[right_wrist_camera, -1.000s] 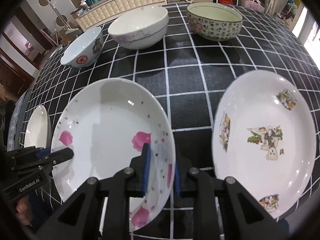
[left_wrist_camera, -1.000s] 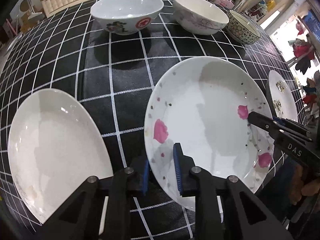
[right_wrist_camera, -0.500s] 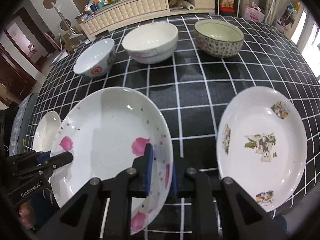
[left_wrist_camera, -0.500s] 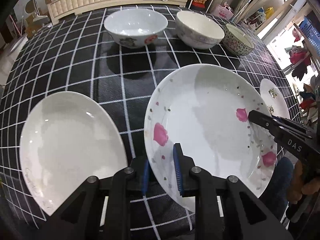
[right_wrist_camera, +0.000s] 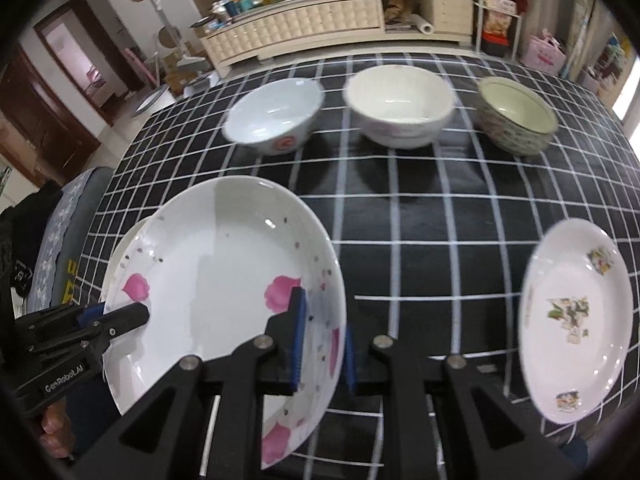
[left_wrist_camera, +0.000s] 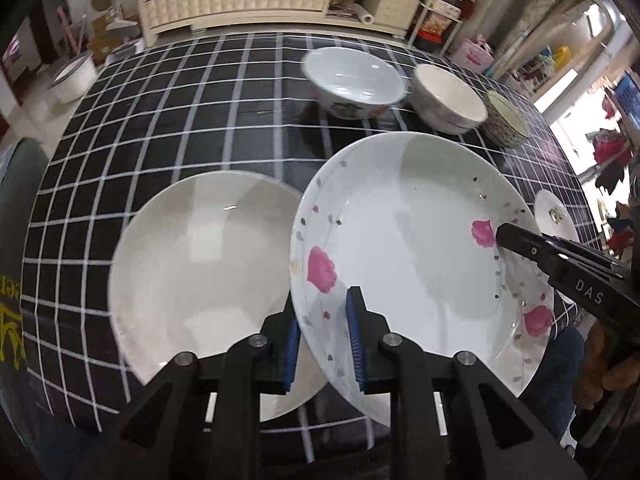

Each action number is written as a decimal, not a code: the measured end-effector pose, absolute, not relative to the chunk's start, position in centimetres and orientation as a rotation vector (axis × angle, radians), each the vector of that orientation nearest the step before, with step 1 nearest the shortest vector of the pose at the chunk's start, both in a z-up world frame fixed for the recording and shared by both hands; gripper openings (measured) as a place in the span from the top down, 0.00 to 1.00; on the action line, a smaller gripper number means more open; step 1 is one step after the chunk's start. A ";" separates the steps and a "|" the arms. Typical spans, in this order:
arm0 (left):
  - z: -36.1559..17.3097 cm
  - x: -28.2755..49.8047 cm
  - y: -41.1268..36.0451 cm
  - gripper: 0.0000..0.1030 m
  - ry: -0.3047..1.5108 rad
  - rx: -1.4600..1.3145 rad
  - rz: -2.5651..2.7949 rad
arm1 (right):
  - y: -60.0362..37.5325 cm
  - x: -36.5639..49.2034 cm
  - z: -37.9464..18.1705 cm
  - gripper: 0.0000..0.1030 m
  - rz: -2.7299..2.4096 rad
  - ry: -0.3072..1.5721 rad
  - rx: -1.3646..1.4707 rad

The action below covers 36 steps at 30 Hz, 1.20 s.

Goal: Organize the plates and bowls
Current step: 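Carry the pink-flowered plate over the plain white plate and lower it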

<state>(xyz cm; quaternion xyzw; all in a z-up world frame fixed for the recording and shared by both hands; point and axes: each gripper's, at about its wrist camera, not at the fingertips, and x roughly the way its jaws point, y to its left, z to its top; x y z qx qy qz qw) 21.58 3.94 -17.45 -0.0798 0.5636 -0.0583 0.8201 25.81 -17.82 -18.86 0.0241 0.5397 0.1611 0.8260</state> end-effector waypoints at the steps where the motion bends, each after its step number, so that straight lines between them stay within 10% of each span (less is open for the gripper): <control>1: -17.4 21.4 4.4 0.81 1.199 -0.177 -0.115 | -17.1 25.8 -18.9 0.80 0.352 1.148 0.044; 36: -21.8 19.4 16.0 0.81 1.245 -0.338 0.018 | -5.6 26.2 -22.6 0.80 0.448 1.205 -0.099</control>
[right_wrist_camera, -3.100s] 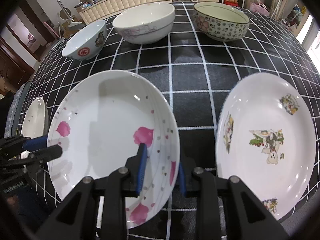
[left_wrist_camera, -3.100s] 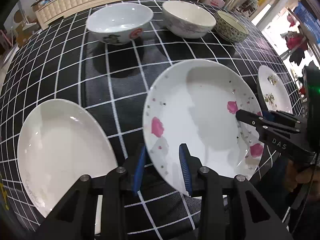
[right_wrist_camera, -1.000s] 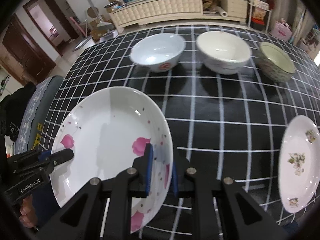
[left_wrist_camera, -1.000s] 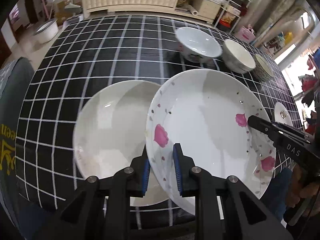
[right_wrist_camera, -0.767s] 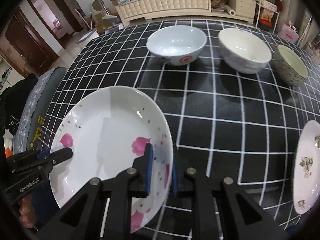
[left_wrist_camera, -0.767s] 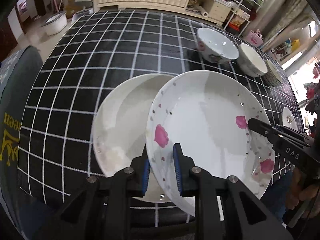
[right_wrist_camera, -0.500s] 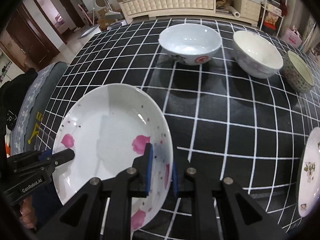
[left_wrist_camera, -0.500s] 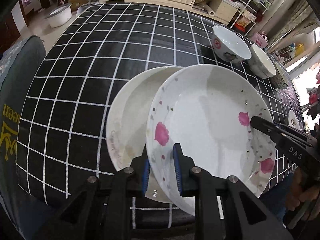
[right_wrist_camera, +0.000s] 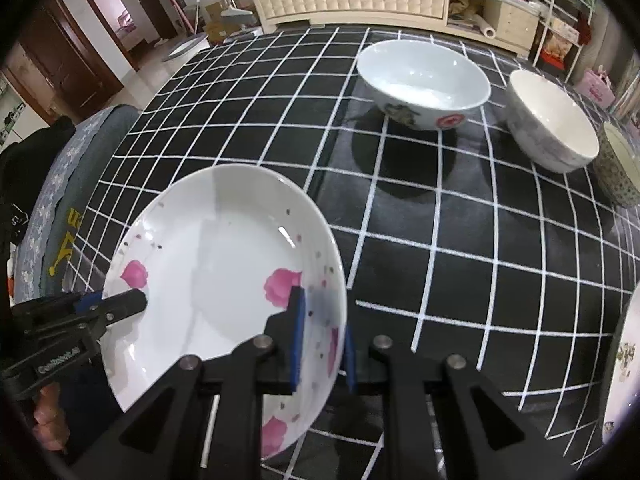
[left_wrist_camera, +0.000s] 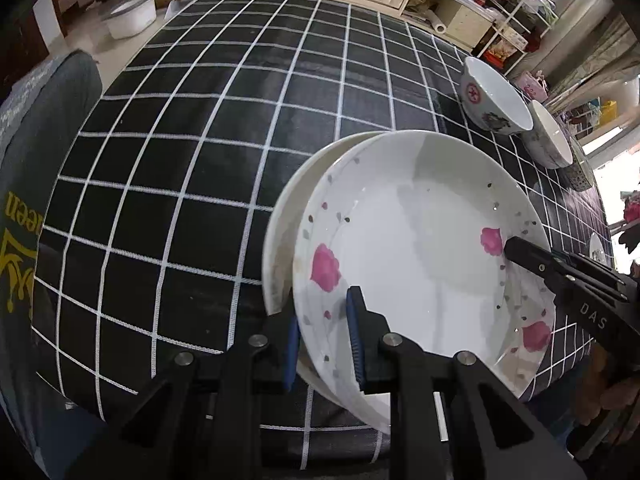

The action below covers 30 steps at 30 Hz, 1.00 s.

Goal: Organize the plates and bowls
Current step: 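Carry the pink-flowered plate over the plain white plate and lower it, then open both grippers to set the pink-flowered plate onto the plain plate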

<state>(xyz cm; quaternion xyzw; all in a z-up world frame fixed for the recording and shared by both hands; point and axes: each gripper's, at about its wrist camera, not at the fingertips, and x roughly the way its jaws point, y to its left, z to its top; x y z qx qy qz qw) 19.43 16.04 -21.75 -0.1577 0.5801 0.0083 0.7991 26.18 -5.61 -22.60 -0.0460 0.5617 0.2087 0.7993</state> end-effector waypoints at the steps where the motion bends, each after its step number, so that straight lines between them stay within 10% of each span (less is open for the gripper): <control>1: -21.7 19.4 16.2 0.81 1.245 -0.344 0.012 | -5.6 26.2 -22.6 0.80 0.449 1.208 -0.095; 27: -20.6 19.0 16.1 0.81 1.229 -0.281 0.040 | -4.9 26.2 -23.2 0.73 0.445 1.232 -0.084; 30: -20.3 18.9 16.0 0.76 1.226 -0.250 0.060 | -5.0 26.1 -23.2 0.61 0.442 1.232 -0.080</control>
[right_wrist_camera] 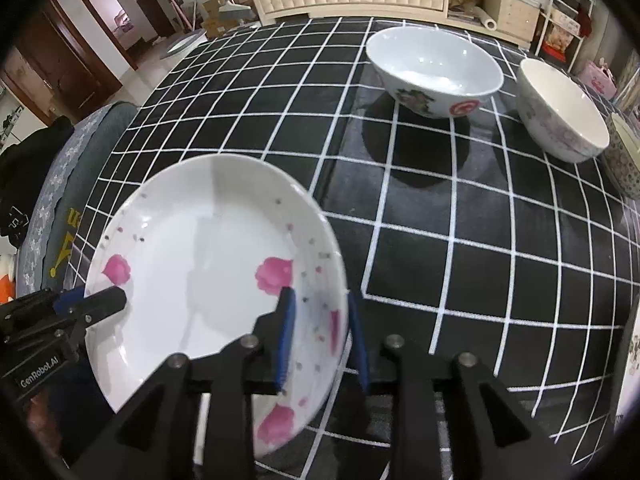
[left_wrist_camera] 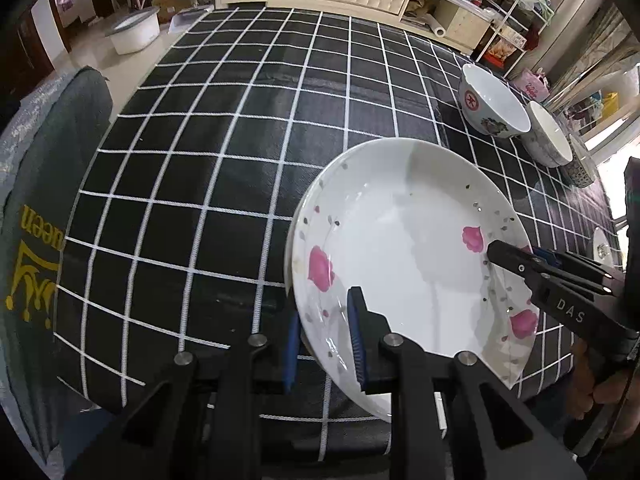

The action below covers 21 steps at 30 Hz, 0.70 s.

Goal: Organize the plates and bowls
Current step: 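Open both grippers to set the pink-flowered plate onto the plain plate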

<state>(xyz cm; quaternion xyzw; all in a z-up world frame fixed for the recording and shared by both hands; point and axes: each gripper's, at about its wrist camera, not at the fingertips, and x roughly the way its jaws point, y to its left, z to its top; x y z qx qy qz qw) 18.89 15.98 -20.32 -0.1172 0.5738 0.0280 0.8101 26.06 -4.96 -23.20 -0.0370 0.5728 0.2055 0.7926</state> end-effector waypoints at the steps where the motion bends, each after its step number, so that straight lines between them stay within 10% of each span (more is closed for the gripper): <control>1: -20.4 18.9 15.9 0.74 1.242 -0.222 0.080 | -5.1 26.0 -23.1 0.57 0.437 1.223 -0.075; 21: -15.8 17.4 12.4 0.68 1.150 -0.139 0.062 | -8.6 23.3 -19.0 0.35 0.446 1.140 -0.016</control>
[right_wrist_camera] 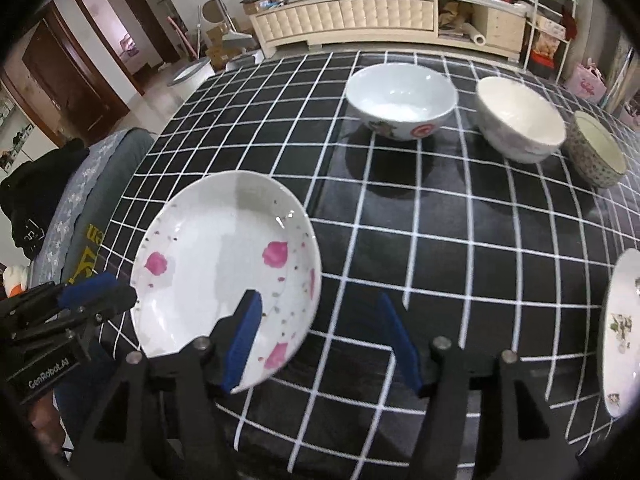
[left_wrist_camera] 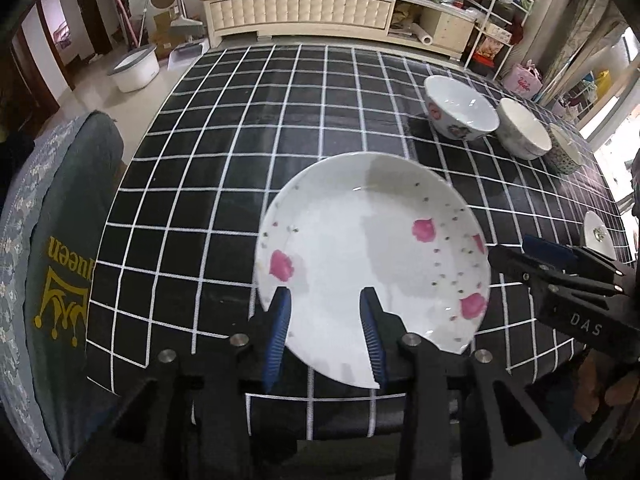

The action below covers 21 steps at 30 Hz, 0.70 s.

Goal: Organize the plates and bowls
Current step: 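Open both grippers to set the pink-flowered plate onto the plain plate, then move both grippers to the cartoon-printed plate and grasp its rim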

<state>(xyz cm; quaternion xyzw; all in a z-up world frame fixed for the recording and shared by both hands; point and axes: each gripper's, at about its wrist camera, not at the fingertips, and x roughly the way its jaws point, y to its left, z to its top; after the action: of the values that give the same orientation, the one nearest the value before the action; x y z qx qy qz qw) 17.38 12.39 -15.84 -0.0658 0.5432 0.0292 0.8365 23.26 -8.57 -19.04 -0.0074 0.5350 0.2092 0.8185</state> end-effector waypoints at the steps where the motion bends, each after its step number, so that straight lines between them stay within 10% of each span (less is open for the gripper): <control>1: -15.6 17.4 12.0 0.68 1.146 -0.135 0.058 | -9.0 23.1 -18.7 0.35 0.442 1.133 -0.014; 21: -10.7 19.0 -1.1 0.60 1.049 0.019 -0.131 | -20.2 21.0 -12.7 0.24 0.309 1.000 0.035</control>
<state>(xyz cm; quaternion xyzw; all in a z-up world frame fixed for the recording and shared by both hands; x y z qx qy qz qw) 19.02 -1.13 -10.65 0.0092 0.5006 -0.0624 0.8634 21.02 -20.16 -12.72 0.0166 0.4773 0.1476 0.8661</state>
